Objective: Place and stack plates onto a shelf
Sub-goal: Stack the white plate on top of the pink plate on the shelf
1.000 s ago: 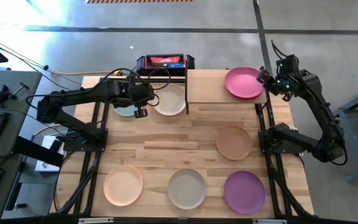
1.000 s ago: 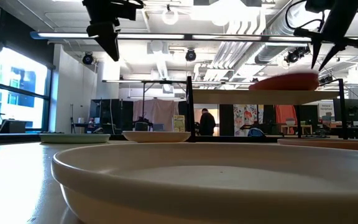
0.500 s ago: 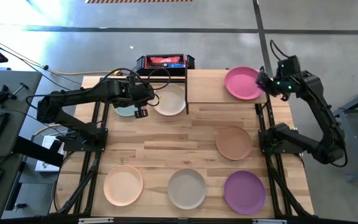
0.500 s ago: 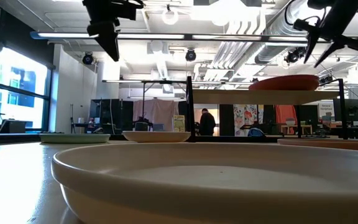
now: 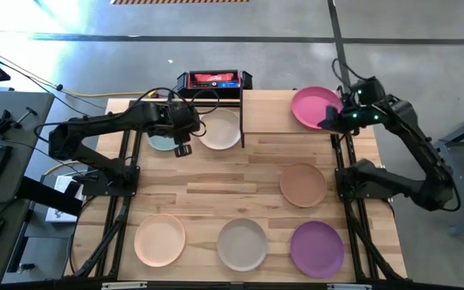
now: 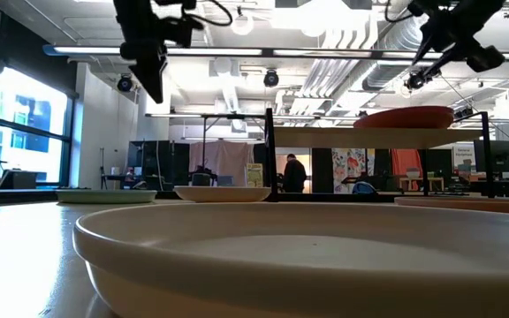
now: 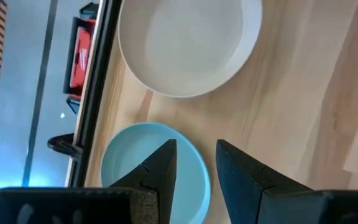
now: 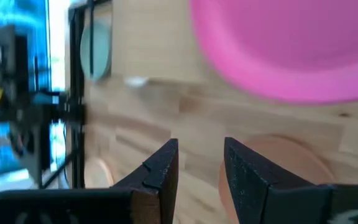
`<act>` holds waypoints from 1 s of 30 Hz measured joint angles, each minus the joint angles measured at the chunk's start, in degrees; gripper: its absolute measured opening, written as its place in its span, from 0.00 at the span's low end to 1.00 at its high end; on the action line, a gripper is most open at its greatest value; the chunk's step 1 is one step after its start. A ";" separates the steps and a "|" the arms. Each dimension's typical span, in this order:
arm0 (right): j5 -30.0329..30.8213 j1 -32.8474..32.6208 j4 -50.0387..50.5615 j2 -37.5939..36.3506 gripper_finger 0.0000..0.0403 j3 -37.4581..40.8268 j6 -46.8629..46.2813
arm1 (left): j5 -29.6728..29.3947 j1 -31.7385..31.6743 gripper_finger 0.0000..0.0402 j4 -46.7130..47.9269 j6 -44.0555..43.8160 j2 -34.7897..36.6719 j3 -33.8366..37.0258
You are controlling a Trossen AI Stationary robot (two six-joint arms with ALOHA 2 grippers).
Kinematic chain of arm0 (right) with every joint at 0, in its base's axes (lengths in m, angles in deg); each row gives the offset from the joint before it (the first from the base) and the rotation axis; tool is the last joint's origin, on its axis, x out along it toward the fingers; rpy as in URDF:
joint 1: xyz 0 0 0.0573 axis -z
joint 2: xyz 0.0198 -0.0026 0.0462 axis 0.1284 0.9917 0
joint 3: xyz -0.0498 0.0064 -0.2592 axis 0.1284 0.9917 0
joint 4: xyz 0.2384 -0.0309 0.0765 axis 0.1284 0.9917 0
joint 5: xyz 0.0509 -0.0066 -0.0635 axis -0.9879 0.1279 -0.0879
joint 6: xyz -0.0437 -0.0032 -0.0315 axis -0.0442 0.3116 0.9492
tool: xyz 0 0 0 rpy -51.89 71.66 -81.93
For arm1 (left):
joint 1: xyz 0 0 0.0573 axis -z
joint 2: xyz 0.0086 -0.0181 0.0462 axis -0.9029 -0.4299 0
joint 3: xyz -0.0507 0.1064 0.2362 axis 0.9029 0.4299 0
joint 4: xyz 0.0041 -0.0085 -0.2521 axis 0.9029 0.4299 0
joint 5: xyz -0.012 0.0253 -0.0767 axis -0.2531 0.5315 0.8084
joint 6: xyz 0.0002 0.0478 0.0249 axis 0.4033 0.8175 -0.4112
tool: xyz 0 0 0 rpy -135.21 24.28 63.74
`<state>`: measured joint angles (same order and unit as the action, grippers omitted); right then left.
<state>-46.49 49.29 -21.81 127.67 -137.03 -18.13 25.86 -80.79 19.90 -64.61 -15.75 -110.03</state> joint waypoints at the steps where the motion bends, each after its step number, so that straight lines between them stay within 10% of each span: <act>1: -0.02 -1.80 -0.02 0.00 0.27 0.00 -0.01 | 0.00 -0.26 0.25 -0.55 0.35 -0.17 0.70; 17: 2.40 -23.64 -7.49 0.00 0.27 0.00 -2.15 | 4.86 -0.80 0.25 -26.25 20.10 -0.43 11.40; 30: 6.81 -30.18 -7.39 0.02 0.27 0.00 -1.99 | 10.77 -1.36 0.25 -29.68 23.99 -10.62 12.09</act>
<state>-39.68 19.11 -29.20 127.69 -137.03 -20.11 36.63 -82.14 -9.78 -40.62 -26.37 -97.94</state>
